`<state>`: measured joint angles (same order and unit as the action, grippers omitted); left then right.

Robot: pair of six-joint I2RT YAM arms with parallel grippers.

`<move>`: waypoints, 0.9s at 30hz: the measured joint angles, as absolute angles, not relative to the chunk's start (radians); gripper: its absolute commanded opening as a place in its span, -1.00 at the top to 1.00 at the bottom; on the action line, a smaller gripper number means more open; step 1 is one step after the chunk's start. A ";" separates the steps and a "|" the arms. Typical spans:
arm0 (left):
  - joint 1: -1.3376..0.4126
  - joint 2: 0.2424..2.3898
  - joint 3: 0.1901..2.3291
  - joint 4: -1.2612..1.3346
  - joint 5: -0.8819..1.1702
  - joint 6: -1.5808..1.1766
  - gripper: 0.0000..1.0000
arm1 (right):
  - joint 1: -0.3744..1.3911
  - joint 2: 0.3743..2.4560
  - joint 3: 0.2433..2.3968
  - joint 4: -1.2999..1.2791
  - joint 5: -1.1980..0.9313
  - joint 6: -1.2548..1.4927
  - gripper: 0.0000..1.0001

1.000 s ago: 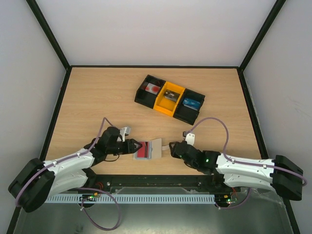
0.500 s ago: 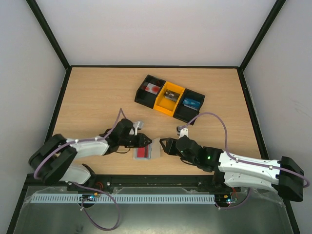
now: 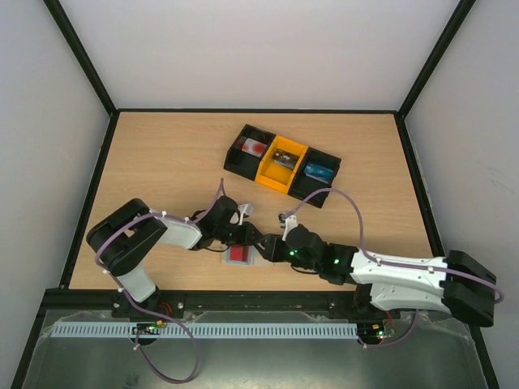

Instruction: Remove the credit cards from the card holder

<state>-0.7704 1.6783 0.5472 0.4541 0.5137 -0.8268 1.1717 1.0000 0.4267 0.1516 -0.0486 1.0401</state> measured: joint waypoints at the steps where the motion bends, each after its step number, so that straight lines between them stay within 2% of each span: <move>1: -0.770 1.681 0.547 0.463 0.519 -0.836 0.55 | 1.172 1.022 0.425 0.170 -0.058 1.040 0.31; 5: -0.754 1.644 0.525 0.490 0.535 -0.881 0.52 | 1.172 1.126 0.422 0.248 -0.103 1.042 0.36; 16: -0.620 1.285 0.401 0.421 0.458 -0.917 0.47 | 1.172 1.314 0.393 0.319 -0.021 1.017 0.46; 27: -0.603 1.179 0.241 0.340 0.446 -0.871 0.31 | 1.172 1.402 0.313 0.434 0.034 1.073 0.50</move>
<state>-0.6029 1.1790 0.2409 0.3397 0.4458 -0.8707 1.1721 1.4021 0.3130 0.4343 0.0338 1.0729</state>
